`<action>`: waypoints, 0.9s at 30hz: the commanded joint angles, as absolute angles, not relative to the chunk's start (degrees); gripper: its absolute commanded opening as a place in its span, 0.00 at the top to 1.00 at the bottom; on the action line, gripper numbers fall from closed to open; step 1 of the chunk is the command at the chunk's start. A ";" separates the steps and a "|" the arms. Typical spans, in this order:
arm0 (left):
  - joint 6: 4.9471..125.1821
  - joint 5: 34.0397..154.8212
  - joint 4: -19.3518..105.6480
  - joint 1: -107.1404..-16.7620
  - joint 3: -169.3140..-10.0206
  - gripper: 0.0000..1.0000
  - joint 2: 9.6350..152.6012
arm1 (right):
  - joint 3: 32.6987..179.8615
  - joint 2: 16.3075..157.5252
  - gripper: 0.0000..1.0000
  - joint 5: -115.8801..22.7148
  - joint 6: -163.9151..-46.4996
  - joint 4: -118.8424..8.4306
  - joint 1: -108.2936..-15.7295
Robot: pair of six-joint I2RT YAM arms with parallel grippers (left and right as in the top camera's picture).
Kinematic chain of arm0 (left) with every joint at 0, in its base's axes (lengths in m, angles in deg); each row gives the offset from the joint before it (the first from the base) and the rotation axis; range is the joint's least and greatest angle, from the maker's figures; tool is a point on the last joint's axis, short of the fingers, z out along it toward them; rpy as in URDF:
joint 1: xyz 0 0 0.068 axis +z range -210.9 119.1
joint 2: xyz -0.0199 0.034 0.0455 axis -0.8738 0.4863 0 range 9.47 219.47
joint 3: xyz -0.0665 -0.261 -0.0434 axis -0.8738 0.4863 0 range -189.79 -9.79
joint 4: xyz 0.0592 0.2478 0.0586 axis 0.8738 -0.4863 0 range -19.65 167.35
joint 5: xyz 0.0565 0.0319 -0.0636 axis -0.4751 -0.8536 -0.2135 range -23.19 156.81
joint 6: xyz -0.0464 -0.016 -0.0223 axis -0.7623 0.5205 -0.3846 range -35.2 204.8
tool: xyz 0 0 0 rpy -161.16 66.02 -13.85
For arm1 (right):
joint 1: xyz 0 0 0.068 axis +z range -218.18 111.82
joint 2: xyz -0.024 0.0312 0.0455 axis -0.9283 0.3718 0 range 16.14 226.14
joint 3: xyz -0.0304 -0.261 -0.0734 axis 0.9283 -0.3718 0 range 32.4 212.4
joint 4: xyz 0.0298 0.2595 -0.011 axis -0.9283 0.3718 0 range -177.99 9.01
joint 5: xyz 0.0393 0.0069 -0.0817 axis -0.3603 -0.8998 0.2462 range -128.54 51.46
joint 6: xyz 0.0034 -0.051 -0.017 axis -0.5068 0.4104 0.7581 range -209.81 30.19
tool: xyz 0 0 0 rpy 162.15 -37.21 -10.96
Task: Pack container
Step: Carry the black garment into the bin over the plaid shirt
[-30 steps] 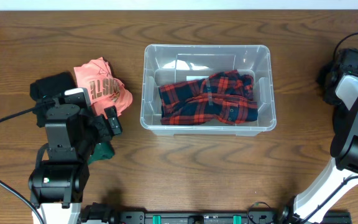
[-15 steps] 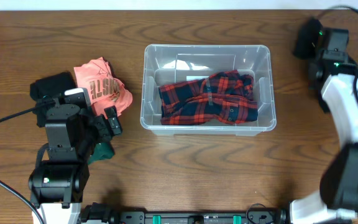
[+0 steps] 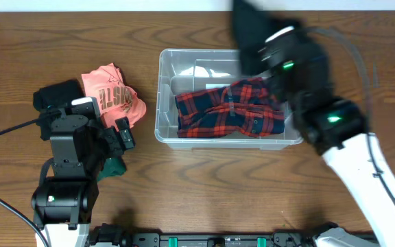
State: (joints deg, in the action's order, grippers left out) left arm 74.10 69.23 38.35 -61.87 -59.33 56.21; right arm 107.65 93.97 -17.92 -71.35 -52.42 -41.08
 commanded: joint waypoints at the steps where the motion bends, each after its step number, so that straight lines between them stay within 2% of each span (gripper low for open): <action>1: 73.60 69.19 37.98 -62.07 -60.66 0.02 56.21 | 108.83 97.24 0.99 -17.59 -73.08 -52.38 -36.14; 10: 73.60 69.16 37.13 -62.07 -60.66 0.02 56.21 | 108.80 110.88 0.99 -27.32 -69.67 -52.62 -32.23; 18: 73.60 69.16 37.13 -62.07 -60.66 0.02 56.21 | 108.80 118.34 0.99 -29.46 -64.16 -52.64 -27.29; 19: 73.60 69.16 37.13 -62.07 -60.66 0.02 56.21 | 108.80 118.36 0.88 -28.39 -64.07 -53.42 -26.64; 20: 73.60 69.19 37.13 -62.07 -60.66 0.02 56.21 | 108.80 118.31 0.65 -27.16 -64.12 -54.23 -26.07; 22: 73.60 69.16 37.13 -62.07 -60.66 0.02 56.21 | 108.85 117.90 0.29 -22.51 -65.27 -55.74 -25.30; 23: 73.60 69.16 37.13 -62.07 -60.66 0.02 56.21 | 109.02 117.24 0.19 -18.40 -67.00 -56.13 -25.24; 27: 73.60 69.16 37.15 -62.07 -60.66 0.02 56.21 | 109.22 113.16 0.11 -7.19 -72.66 -57.05 -26.70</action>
State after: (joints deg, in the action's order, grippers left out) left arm 74.10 69.23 37.21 -61.87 -59.33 56.21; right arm 107.78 118.07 -18.55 -67.64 -56.29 -25.50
